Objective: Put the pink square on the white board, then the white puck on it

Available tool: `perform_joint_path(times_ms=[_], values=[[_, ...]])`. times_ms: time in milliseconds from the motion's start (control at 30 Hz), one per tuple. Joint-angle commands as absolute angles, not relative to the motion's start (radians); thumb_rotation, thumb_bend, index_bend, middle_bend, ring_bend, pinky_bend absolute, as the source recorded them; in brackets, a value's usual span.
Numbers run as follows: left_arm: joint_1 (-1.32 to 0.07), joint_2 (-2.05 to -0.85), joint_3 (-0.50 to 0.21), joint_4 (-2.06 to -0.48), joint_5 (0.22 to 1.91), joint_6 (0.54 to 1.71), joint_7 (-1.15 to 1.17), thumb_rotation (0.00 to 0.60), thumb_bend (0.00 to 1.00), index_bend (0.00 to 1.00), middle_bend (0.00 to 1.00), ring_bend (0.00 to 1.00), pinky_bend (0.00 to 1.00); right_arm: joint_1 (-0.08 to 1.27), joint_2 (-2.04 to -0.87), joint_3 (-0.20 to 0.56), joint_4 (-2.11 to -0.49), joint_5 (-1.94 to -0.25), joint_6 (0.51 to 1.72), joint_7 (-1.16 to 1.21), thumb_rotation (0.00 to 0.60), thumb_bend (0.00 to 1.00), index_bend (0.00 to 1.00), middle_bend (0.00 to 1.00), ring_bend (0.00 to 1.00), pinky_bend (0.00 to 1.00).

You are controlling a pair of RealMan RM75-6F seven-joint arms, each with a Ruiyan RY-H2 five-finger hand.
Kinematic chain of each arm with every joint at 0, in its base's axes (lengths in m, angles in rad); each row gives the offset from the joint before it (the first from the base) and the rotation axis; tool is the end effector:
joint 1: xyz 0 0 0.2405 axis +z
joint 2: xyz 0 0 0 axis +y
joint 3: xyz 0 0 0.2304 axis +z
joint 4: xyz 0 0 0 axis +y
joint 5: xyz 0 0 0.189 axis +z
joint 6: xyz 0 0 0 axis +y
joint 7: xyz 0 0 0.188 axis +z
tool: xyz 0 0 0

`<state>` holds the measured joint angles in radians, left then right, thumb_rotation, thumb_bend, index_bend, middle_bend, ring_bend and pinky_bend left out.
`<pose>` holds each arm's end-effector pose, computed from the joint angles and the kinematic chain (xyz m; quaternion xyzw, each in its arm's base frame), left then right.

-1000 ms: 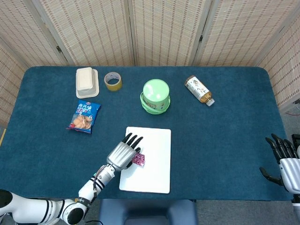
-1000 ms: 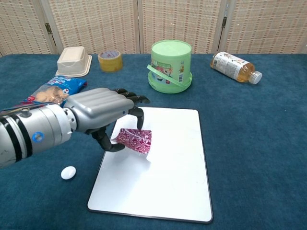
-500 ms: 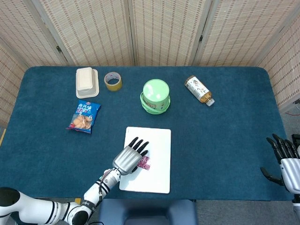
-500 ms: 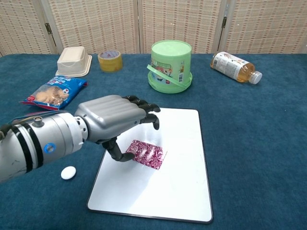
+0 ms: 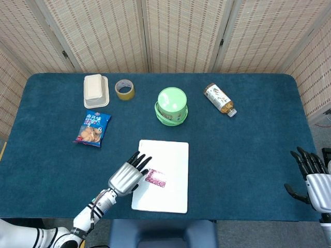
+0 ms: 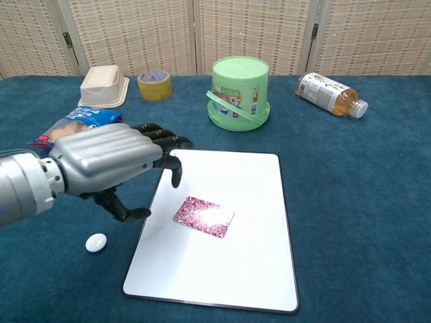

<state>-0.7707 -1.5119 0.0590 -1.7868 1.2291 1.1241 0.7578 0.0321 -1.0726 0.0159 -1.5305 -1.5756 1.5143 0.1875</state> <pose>-0.0756 0.2730 -0.0306 -0.8487 -0.2033 -0.3249 0.3646 -0.2963 -0.2005 0.1814 0.5934 -0.4079 0.4015 0.5659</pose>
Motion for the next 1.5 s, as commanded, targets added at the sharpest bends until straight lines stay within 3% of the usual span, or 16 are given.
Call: perform_joint_path(times_ms=[33, 500, 1500], values=[[-0.723, -1.470, 0.108, -1.775, 1.312, 1.165, 0.700, 0.600, 0.37, 0.38, 0.09, 0.01, 0.00, 0.032, -1.071, 0.016, -1.534, -1.577, 1.516, 0.184, 0.600, 0.29, 0.01, 0.04, 0.05, 0.00], [-0.606, -1.446, 0.196, -1.665, 1.465, 1.197, 0.609, 0.600, 0.37, 0.41, 0.10, 0.02, 0.00, 0.034, -1.065, 0.012, -1.571, -1.593, 1.522, 0.150, 0.600, 0.28, 0.01, 0.04, 0.05, 0.00], [-0.532, -1.507, 0.141, -1.547, 1.486, 1.113, 0.562, 0.600, 0.37, 0.45, 0.10, 0.02, 0.00, 0.031, -1.060, 0.010, -1.587, -1.594, 1.525, 0.132, 0.600, 0.28, 0.01, 0.04, 0.05, 0.00]])
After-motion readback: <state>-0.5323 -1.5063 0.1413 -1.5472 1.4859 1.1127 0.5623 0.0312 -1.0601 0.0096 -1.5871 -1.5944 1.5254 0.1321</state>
